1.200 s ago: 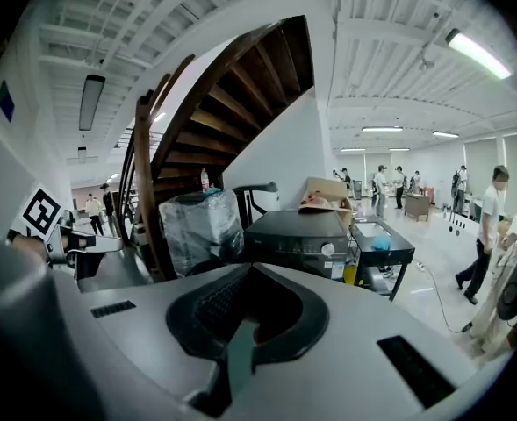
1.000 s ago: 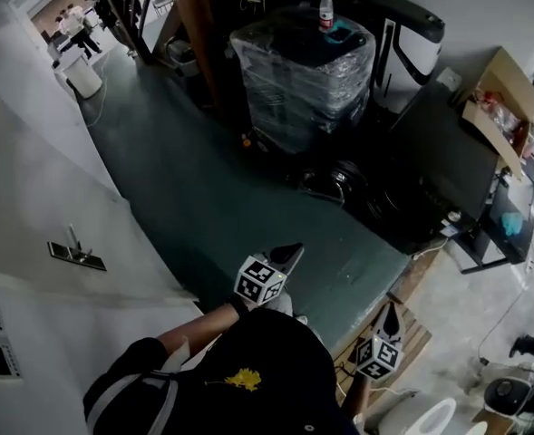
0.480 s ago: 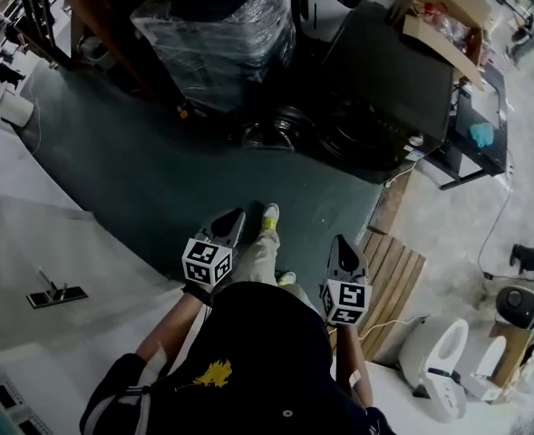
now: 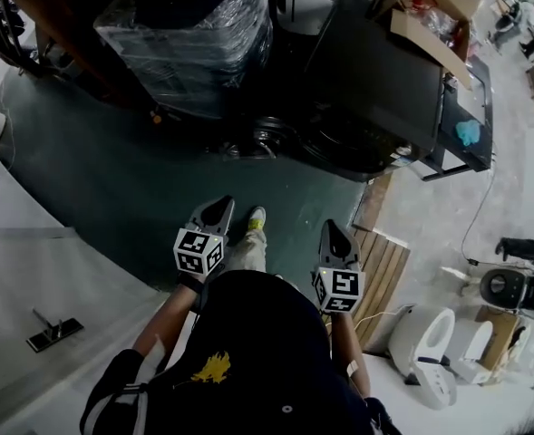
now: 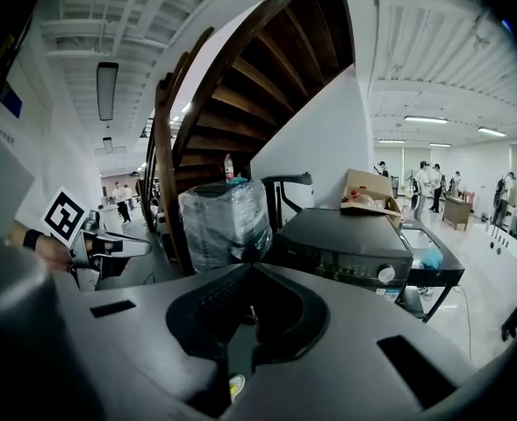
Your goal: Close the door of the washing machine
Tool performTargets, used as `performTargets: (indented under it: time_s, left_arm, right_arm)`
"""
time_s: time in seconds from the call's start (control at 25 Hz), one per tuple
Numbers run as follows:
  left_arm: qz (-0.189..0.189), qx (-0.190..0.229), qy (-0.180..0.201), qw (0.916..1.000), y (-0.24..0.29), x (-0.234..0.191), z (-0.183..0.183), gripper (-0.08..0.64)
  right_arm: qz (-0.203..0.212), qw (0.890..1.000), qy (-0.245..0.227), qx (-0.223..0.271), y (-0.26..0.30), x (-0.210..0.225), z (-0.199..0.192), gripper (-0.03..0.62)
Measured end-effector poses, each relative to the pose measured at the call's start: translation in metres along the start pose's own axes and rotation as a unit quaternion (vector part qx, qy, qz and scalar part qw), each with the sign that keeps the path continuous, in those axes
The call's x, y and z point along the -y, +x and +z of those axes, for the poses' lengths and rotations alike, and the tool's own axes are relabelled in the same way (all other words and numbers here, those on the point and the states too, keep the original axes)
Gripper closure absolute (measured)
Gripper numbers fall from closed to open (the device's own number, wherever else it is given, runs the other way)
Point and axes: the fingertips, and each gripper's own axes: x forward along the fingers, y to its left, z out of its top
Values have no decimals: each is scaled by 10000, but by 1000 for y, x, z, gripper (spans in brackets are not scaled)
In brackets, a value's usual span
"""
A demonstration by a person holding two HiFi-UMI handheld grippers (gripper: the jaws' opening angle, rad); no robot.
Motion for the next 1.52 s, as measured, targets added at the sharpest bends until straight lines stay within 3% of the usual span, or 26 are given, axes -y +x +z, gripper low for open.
performTargets:
  time_s: [0.2,0.48,0.68,1.04,1.2,1.44,1.52]
  left_arm:
    - [230,83,-60,9997,35,-54,36,540]
    - [443,124,-222,9987,60,-135,62,540]
    - [553,137,-155,9983,70,-158,77,540]
    - [704,-126,-271,9971,102,-174,62,540]
    - [703,-87,-188,9973,128,-181,61,540]
    - [266,-339,-198,9989,179,-179,44,534]
    - [178,-413,-213,9988,198,-184,35,473]
  right_arm:
    - [93,9998,182,-15,57,7,33,568]
    - [368,9993,-52,-82,143,-19,69,568]
    - [670,9976,-157,-84,185,-44,85,568]
    - [1372,9881,-527,-458,226,-68,71,568]
    - [1212,9909,-447,-377,247,-52,76,568]
    - [875,9924,-449,-734,238,-23,72,568]
    - [790,9925,-473,-807,237,-17,70,568]
